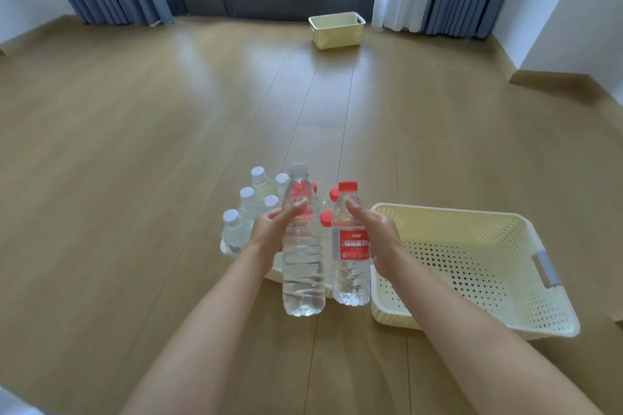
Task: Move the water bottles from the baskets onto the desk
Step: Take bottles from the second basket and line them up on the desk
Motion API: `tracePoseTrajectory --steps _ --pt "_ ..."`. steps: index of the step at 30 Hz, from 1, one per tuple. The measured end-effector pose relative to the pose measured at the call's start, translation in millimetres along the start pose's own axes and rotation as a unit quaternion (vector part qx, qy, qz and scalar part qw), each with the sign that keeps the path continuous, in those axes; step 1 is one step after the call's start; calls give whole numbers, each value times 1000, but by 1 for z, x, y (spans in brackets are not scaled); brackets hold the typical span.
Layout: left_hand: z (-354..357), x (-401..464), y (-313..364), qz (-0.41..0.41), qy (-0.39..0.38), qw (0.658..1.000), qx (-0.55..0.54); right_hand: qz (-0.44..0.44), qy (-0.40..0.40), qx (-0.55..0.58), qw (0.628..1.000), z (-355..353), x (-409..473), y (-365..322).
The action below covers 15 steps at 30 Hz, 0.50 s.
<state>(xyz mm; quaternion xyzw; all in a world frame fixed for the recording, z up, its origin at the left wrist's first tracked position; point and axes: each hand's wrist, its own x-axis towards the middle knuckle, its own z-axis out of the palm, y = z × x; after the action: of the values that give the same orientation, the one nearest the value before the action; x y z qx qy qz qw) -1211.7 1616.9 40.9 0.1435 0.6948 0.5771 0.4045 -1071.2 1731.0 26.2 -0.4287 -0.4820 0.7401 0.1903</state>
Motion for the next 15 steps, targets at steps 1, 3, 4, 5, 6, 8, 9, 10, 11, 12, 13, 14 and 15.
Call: tracePoseTrajectory --steps 1,3,4,5,6,8,9,10,11,12,13,14,15 --pt "3 5 4 0 10 1000 9 2 8 2 1000 -1 3 -1" --pt "10 11 17 -1 20 999 34 11 24 3 1000 -2 3 -11" --pt "13 12 26 -5 19 999 44 13 29 3 999 -3 1 -20" --pt "16 12 39 -12 17 999 48 15 35 3 999 -5 -2 -33" --pt "20 10 53 -20 16 999 48 13 40 -1 999 -7 -6 -49" --pt "28 2 90 -29 14 999 39 7 48 -6 999 -11 -16 -90" --pt "33 -4 112 -29 9 999 36 3 53 -5 999 -14 -22 -112" --pt "37 -11 135 -29 4 999 37 3 60 -2 998 -16 -28 -135" --pt "41 -19 160 -29 0 999 39 4 67 1 998 -18 -37 -159" --pt "45 -28 186 -32 -5 999 38 2 73 5 997 -20 -47 -185" --pt "49 -38 213 -33 -11 999 37 0 78 12 997 -22 -58 -212" --pt "53 -50 243 -34 -18 999 36 -2 83 18 996 -23 -70 -240" --pt "56 -62 273 -35 -23 998 37 -4 87 21 996 -24 -83 -269"
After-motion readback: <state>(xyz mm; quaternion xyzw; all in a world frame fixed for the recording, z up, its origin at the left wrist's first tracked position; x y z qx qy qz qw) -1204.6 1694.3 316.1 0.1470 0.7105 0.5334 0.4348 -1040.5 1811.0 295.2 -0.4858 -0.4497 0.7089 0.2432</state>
